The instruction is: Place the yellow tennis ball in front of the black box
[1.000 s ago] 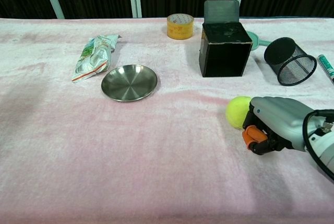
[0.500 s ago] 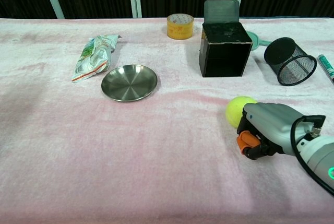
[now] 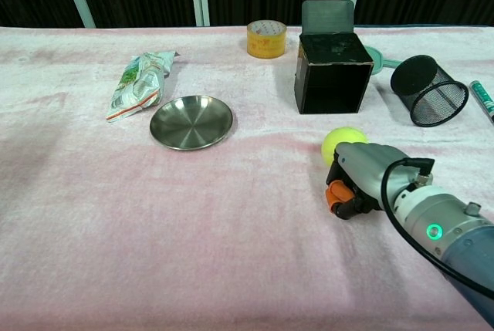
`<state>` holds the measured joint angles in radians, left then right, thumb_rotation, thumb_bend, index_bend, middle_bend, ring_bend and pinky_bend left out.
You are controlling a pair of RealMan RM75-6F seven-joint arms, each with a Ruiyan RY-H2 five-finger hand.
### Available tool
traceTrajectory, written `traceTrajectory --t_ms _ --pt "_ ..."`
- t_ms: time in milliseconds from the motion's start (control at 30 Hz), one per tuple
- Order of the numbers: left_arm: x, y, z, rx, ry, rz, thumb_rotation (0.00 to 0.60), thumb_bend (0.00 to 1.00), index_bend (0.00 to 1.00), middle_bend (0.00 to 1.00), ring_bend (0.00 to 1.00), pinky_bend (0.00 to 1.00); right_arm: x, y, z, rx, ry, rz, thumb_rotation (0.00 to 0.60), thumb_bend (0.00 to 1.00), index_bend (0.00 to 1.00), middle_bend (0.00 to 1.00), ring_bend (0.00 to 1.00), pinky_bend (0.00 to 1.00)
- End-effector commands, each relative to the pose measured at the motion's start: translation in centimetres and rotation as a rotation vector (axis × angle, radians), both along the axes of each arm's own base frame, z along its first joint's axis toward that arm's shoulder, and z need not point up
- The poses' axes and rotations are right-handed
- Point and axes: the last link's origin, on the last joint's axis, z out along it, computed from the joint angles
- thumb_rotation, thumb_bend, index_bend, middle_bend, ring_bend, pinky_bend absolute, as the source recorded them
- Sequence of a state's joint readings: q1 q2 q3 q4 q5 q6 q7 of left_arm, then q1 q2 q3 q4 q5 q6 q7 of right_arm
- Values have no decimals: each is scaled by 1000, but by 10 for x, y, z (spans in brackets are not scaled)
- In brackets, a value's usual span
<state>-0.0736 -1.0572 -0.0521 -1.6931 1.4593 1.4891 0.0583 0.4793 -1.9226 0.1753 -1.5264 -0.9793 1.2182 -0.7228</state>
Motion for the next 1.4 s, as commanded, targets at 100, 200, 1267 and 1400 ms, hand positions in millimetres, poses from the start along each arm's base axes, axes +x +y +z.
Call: traceTrajectory --t_ms 100,200,1267,1400 --pt "0 0 0 2 -1 2 600 492 127 73 17 0 7 -11 -3 -10 -5 -10 600 690 1000 967 917 1000" --pt "0 0 1 3 -2 3 600 491 127 73 17 0 11 -20 -6 -12 4 -17 600 690 1000 967 917 1000" --pt "-4 2 3 19 2 21 600 492 128 73 17 0 23 -104 1 -122 44 -98 600 687 1000 971 927 1000" --pt "-5 1 3 19 5 25 600 492 128 73 17 0 22 -108 -5 -116 47 -104 600 686 1000 971 928 1000"
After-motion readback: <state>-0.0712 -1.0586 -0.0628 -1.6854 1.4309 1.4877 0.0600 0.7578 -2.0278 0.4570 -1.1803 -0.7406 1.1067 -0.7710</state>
